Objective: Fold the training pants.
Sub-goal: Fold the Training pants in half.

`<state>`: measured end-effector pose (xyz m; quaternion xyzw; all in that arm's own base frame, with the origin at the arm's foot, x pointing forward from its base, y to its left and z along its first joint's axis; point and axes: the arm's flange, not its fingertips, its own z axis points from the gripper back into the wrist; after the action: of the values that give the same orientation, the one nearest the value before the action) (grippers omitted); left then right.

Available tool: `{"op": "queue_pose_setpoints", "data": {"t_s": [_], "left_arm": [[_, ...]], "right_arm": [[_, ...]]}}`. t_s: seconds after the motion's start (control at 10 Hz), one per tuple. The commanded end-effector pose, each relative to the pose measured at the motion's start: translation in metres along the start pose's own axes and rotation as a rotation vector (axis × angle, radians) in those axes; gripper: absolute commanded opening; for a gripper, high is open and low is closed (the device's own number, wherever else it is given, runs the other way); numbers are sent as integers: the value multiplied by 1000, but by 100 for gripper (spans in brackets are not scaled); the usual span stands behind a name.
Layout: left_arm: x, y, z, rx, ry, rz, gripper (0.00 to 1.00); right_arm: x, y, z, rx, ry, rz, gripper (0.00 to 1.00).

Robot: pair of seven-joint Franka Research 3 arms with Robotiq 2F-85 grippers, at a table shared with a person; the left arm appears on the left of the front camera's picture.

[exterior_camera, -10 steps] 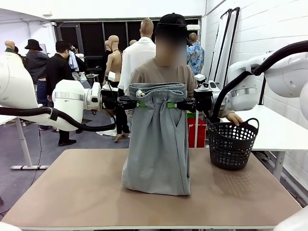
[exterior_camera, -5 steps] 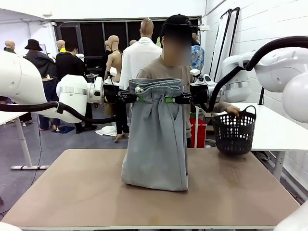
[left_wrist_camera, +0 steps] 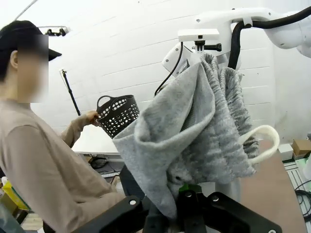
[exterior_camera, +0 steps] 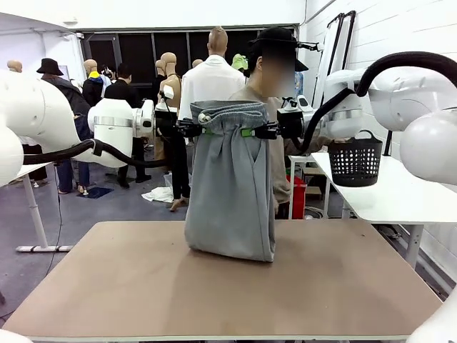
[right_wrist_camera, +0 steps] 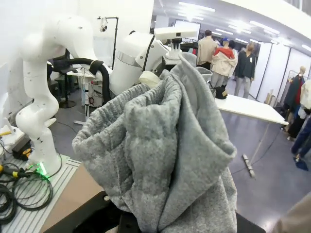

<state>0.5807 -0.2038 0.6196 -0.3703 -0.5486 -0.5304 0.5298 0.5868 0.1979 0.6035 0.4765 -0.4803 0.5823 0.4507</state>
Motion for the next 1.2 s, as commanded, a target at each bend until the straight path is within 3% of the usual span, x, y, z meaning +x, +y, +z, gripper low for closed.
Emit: {"op": "queue_pose_setpoints", "data": {"t_s": [0.0, 0.4, 0.6, 0.7, 0.8, 0.9, 1.1], "left_arm": [[12, 25, -6, 50, 20, -18, 0], [40, 50, -11, 126, 9, -84, 0], [35, 47, -11, 119, 20, -30, 0], [32, 40, -10, 63, 18, 7, 0], [35, 29, -6, 12, 4, 17, 0], [30, 44, -10, 109, -4, -47, 0], [30, 44, -10, 109, -4, -47, 0]], "right_arm": [[19, -29, 0, 48, -10, 66, 0], [57, -72, 4, 72, 10, 130, 0], [52, -88, 5, 73, 48, 65, 0], [51, -88, 6, 54, 55, 21, 0], [46, -67, 7, 44, 25, 117, 0], [46, -67, 7, 44, 25, 117, 0], [46, -67, 7, 44, 25, 117, 0]]}}
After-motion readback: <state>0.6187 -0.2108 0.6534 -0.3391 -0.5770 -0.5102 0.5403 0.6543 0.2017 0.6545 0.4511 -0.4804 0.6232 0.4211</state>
